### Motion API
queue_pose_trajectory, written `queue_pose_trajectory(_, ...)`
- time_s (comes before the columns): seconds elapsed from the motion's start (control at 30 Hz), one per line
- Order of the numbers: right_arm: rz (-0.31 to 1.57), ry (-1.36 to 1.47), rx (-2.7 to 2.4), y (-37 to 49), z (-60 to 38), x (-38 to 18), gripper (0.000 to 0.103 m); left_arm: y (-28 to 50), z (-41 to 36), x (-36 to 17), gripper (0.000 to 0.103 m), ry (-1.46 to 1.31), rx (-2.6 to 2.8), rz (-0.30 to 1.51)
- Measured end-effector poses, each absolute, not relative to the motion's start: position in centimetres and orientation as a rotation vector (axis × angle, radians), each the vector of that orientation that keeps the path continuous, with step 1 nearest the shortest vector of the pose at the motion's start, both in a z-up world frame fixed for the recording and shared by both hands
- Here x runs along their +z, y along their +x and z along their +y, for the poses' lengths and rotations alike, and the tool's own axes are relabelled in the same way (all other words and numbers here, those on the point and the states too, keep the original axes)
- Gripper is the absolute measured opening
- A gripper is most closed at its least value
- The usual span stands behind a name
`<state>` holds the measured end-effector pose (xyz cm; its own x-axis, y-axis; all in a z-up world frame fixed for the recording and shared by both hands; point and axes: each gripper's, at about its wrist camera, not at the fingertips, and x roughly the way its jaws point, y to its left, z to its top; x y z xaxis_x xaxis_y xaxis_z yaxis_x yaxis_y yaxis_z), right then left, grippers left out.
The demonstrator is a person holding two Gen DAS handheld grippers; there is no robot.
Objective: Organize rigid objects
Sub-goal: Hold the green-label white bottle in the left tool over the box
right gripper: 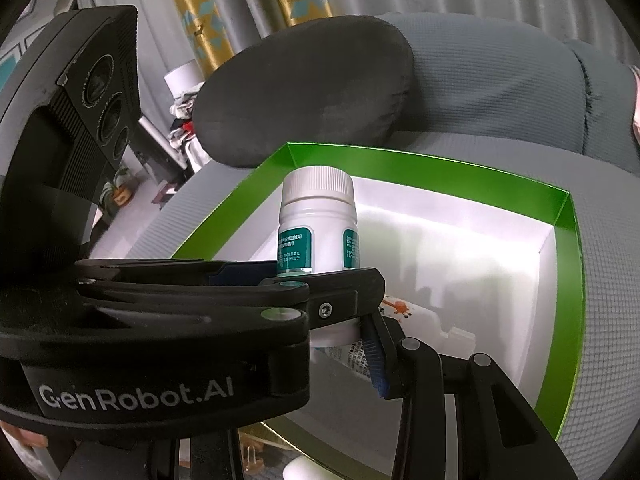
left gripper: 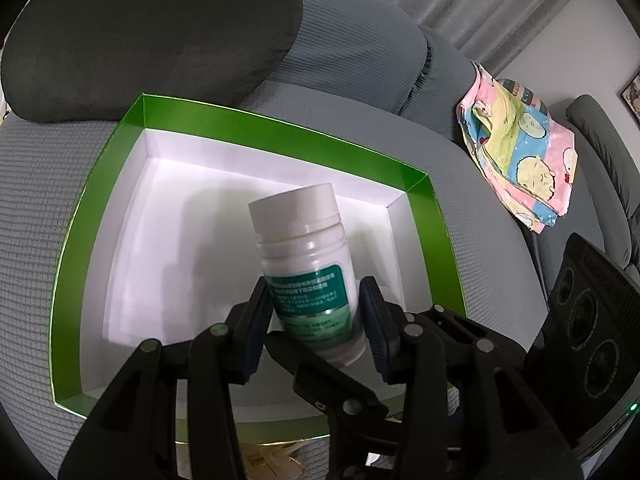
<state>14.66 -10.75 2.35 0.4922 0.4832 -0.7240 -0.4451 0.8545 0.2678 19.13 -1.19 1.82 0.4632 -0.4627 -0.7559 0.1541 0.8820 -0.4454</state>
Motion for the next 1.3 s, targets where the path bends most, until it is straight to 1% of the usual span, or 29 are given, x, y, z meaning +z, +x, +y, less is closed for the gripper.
queue_pose_trajectory(1.3, 0.92, 0.005, 0.558, 15.2, -9.7, 2.4, 0.042, 19.7, 0.0, 1.7, 0.042, -0.347, -0.372, 1.029)
